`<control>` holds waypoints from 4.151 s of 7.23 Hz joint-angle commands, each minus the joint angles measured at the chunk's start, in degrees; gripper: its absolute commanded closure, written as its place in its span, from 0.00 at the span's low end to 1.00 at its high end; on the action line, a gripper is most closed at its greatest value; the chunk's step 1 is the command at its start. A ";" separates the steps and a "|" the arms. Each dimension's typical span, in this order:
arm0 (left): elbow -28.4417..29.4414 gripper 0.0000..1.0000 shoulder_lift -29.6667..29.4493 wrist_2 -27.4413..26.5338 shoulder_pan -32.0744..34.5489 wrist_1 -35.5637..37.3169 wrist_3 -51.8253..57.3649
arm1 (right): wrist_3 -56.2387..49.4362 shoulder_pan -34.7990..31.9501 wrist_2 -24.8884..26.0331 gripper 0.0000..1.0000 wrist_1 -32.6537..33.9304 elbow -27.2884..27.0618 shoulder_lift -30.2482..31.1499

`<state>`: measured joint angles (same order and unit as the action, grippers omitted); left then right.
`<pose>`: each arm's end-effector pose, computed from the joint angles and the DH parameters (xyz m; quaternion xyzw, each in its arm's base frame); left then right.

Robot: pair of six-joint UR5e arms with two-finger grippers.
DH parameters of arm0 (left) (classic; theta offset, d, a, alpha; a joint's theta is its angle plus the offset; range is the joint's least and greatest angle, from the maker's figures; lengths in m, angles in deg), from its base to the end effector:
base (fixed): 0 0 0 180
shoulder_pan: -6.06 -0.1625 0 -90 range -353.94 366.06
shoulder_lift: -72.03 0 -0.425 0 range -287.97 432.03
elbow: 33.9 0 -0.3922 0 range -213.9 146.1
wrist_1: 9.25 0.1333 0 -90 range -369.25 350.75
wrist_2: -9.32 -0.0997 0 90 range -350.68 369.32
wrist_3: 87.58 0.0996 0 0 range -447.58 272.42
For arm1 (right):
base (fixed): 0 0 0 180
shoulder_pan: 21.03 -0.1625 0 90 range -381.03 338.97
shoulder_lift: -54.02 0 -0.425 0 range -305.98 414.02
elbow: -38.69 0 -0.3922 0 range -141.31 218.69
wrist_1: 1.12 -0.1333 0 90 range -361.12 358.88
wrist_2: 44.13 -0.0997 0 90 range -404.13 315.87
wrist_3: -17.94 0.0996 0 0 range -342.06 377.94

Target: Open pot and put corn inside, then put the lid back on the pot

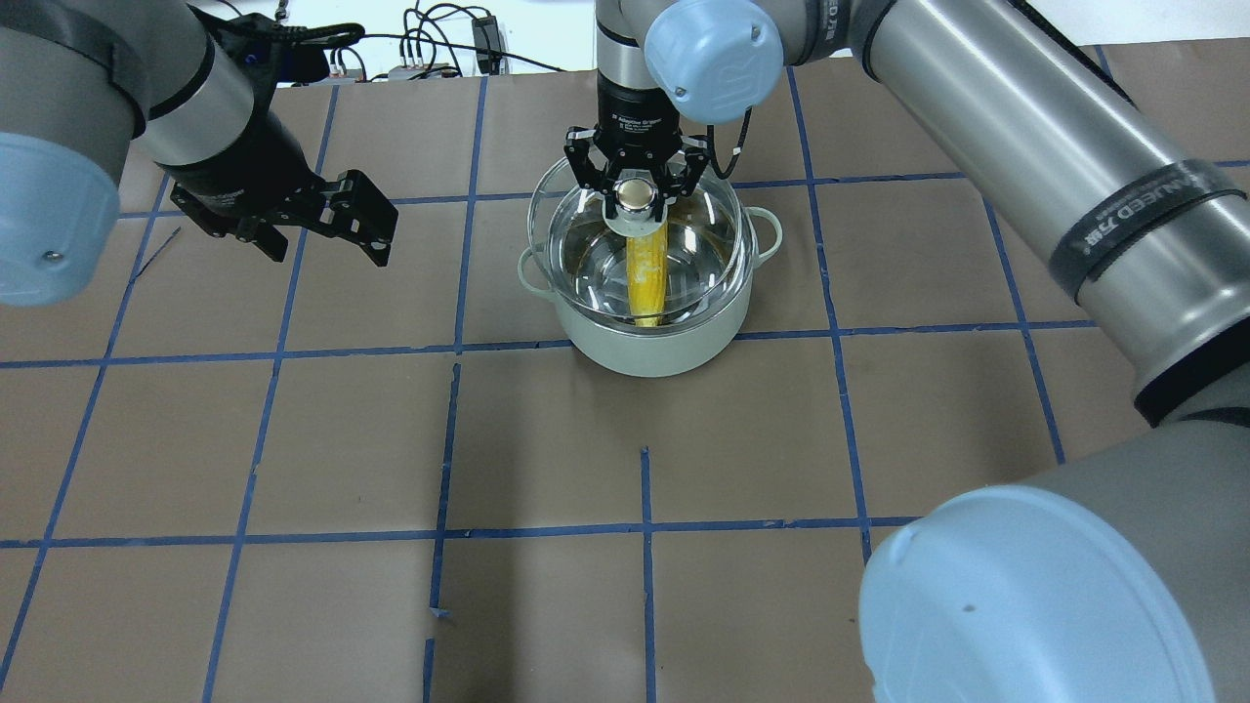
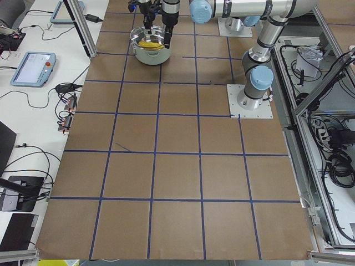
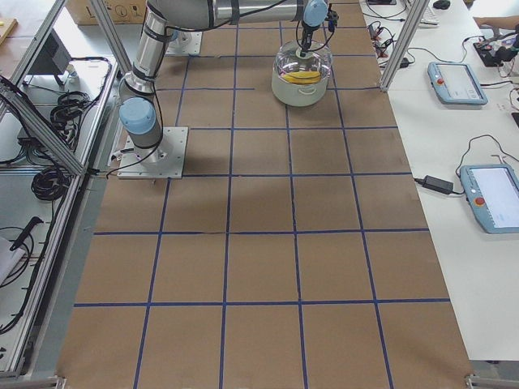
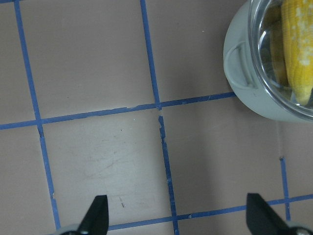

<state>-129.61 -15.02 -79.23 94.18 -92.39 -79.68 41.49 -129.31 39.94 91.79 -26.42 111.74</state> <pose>-0.1201 -0.4806 0.4759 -0.0529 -0.9979 0.0367 0.0096 0.3583 -0.6268 0.3648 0.0479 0.9968 0.0549 0.0343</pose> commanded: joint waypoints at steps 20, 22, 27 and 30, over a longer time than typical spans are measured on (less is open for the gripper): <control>0.97 0.00 1.72 -0.66 0.64 -5.80 -9.13 | -0.96 0.71 0.57 0.46 -0.19 -1.86 -0.07; 0.70 0.00 1.72 -0.65 0.64 -5.72 -9.13 | -1.05 0.71 0.74 0.43 -0.19 -1.86 -0.07; 0.35 0.00 1.54 -0.48 0.73 -5.28 -9.21 | -1.40 0.71 0.83 0.23 0.16 -1.78 -0.07; 0.35 0.00 1.45 -0.39 0.73 -5.28 -9.39 | -5.88 1.76 0.66 0.17 3.32 -1.77 0.02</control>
<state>-129.23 -13.62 -79.69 94.91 -97.67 -89.05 37.00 -128.12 40.71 93.83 -27.85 111.70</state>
